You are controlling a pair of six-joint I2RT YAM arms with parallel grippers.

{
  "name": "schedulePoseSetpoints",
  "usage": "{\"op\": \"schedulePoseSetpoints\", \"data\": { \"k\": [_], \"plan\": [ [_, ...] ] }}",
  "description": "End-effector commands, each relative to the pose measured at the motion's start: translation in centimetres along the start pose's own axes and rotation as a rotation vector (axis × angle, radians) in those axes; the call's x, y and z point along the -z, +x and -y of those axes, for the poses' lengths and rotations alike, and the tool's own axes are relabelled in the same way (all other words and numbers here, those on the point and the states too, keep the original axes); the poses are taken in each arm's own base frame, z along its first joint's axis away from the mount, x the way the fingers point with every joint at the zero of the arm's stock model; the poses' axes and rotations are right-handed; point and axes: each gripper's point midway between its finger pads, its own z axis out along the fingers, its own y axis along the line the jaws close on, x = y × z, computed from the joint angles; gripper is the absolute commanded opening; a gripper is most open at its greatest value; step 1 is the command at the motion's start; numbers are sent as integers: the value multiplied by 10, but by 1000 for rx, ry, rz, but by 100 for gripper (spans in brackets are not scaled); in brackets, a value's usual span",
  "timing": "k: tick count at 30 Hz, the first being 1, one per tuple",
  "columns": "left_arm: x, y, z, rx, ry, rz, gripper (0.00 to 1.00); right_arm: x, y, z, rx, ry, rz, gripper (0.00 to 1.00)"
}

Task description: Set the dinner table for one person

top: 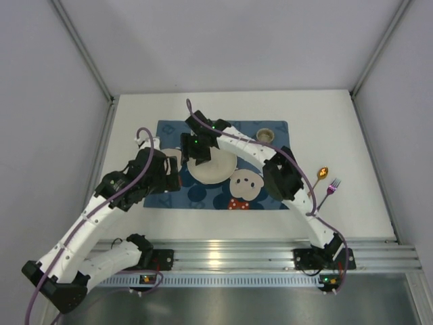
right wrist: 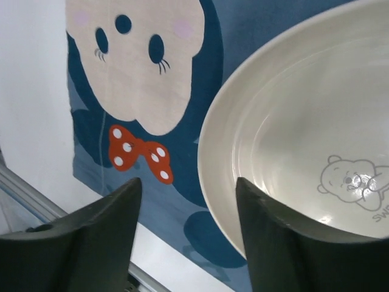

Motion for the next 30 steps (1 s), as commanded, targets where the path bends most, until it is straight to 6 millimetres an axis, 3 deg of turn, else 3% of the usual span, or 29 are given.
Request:
{"op": "schedulePoseSetpoints", "data": {
  "k": [1,3,6,7,8,9,10,12,14,15,16,17,18,20,23,26,30],
  "plan": [
    [1,-3,-2,-15,-12,3,98,9,-4,-26,62,-78,39,66],
    [-1,-3,0,-22,-6,-1,98,21,-11,-29,80,-83,66,68],
    [-2,-5,3,-27,3,-1,99,60,-21,-39,115,-90,129,70],
    [-3,-7,5,-26,9,4,98,88,-23,-43,128,-95,164,71],
    [-4,-6,5,-28,10,2,98,104,-25,-39,139,-82,190,72],
    [-5,-5,6,-29,15,-3,98,120,-29,-30,136,-43,232,73],
    [-7,-5,9,-26,26,-1,99,150,-23,-21,136,-25,265,74],
    [-13,1,11,-29,36,-17,98,193,-15,13,122,54,332,75],
    [-16,1,18,-28,64,-22,98,220,-13,52,90,138,388,77],
    [-19,3,19,-35,65,-32,98,256,-10,60,75,134,454,78],
    [-21,4,21,-37,72,-38,98,251,10,91,48,190,421,79],
    [-23,3,23,-43,77,-36,98,265,10,119,-16,231,451,80],
    [-26,5,23,-47,75,-41,98,281,28,141,-50,248,471,81],
    [-29,6,25,-50,83,-37,99,303,37,185,-142,314,517,86],
    [-35,8,31,-58,109,-42,98,329,67,238,-247,424,538,92],
    [-40,10,34,-55,113,-53,98,338,93,274,-357,519,499,98],
    [-46,13,34,-61,114,-52,98,323,121,307,-481,576,381,100]
  ]
}}
